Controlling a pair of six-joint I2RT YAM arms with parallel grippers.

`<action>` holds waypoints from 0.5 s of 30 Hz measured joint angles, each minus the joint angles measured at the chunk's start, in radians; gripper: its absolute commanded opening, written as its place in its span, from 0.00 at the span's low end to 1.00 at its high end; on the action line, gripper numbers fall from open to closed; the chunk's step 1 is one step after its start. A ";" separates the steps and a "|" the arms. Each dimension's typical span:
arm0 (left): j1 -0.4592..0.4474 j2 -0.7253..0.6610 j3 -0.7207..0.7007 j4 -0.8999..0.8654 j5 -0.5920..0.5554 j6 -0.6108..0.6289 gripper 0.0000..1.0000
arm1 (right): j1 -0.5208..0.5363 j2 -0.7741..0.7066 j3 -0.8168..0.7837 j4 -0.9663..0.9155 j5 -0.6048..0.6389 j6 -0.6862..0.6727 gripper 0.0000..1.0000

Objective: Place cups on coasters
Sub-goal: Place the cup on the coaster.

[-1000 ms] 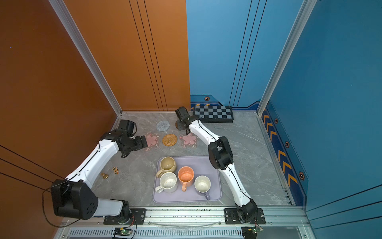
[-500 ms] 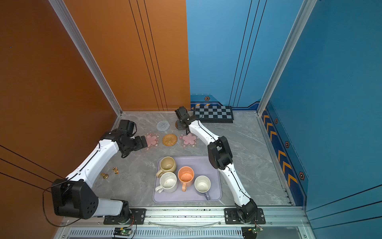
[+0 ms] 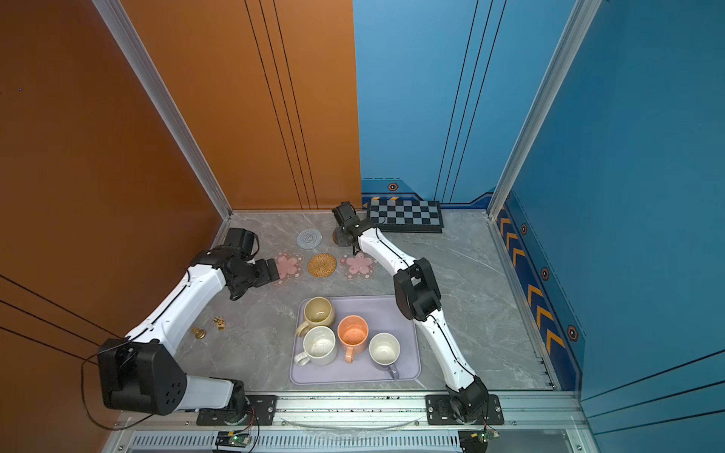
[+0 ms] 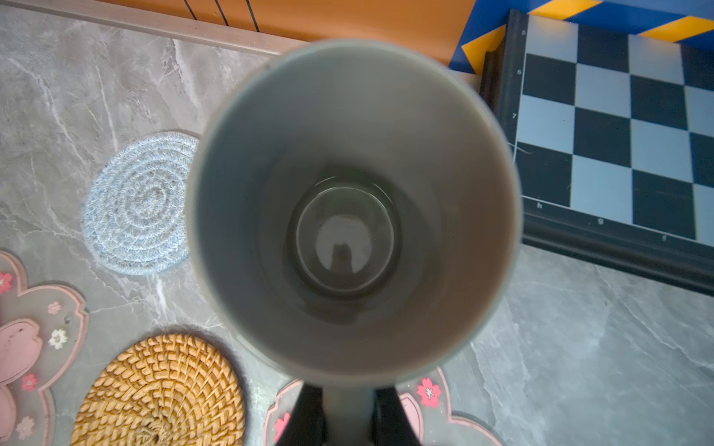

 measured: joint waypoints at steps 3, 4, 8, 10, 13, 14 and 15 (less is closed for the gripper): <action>0.000 0.001 0.000 0.000 0.000 0.000 0.98 | -0.003 0.000 0.000 0.000 -0.007 0.000 0.13; 0.000 0.002 0.000 0.000 0.000 0.000 0.98 | -0.003 0.000 0.000 0.000 -0.009 0.000 0.14; 0.000 0.008 0.000 0.000 0.000 0.000 0.98 | -0.005 0.001 0.000 0.009 -0.024 0.003 0.25; 0.000 0.009 0.000 0.000 0.000 0.000 0.98 | -0.007 0.001 0.007 0.027 -0.029 0.010 0.28; 0.000 0.010 0.000 0.000 0.000 0.000 0.98 | -0.007 0.001 0.026 0.048 -0.031 0.018 0.32; 0.000 0.011 0.000 0.000 0.001 0.000 0.98 | -0.007 0.001 0.029 0.055 -0.033 0.020 0.32; 0.000 0.011 0.000 0.000 0.001 0.000 0.98 | -0.007 0.001 0.032 0.060 -0.034 0.023 0.32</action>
